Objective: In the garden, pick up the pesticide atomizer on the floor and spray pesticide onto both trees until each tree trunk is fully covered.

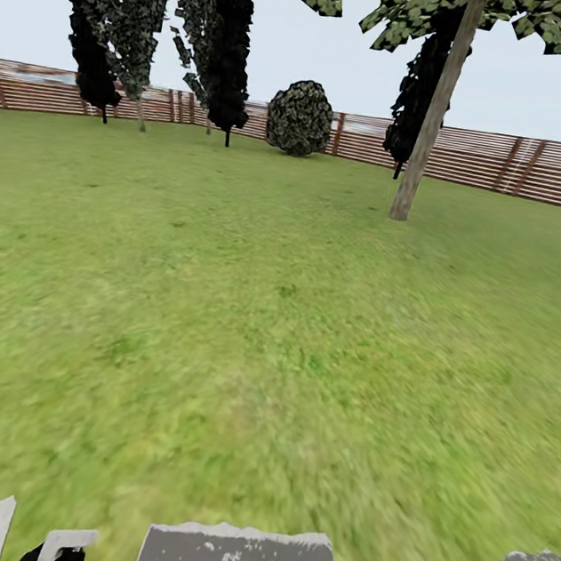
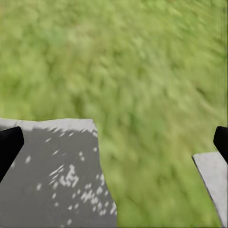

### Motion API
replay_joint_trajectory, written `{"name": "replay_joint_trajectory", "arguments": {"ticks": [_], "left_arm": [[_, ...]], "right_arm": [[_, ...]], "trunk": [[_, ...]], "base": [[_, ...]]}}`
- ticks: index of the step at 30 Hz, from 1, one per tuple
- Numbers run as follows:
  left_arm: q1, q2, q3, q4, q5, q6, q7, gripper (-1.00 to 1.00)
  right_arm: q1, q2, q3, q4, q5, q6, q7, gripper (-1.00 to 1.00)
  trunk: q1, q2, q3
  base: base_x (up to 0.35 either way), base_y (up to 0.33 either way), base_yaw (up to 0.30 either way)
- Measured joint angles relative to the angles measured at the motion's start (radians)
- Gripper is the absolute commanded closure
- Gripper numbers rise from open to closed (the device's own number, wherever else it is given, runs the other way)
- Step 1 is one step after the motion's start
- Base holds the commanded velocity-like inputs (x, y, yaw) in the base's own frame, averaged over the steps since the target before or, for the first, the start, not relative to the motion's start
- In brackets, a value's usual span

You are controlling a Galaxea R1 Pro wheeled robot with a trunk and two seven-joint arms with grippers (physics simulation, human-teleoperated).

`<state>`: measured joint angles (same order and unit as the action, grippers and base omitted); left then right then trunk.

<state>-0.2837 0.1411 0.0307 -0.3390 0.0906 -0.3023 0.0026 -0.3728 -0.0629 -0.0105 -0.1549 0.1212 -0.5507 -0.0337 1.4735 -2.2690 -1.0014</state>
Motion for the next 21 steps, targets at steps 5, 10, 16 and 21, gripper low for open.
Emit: {"name": "replay_joint_trajectory", "arguments": {"ticks": [5,10,16,21], "left_arm": [[0.0,0.0,0.0,0.0,0.0,0.003,0.0,1.0],[0.0,0.0,0.0,0.0,0.0,0.003,0.0,1.0],[0.0,0.0,0.0,0.0,0.0,0.003,0.0,1.0],[0.0,0.001,0.0,0.0,0.0,0.004,0.001,1.0]], "right_arm": [[0.0,0.0,0.0,0.0,0.0,0.0,0.0,-1.0],[0.0,0.0,0.0,0.0,0.0,0.0,0.0,-1.0],[0.0,0.0,0.0,0.0,0.0,0.0,0.0,-1.0],[0.0,0.0,0.0,0.0,0.0,0.0,0.0,-1.0]], "trunk": [[0.0,0.0,0.0],[0.0,0.0,0.0],[0.0,0.0,0.0],[0.0,0.0,0.0]], "base": [[0.307,-0.104,-0.3],[0.307,-0.106,-0.3],[0.307,-0.099,-0.253],[0.307,-0.097,-0.127]]}}
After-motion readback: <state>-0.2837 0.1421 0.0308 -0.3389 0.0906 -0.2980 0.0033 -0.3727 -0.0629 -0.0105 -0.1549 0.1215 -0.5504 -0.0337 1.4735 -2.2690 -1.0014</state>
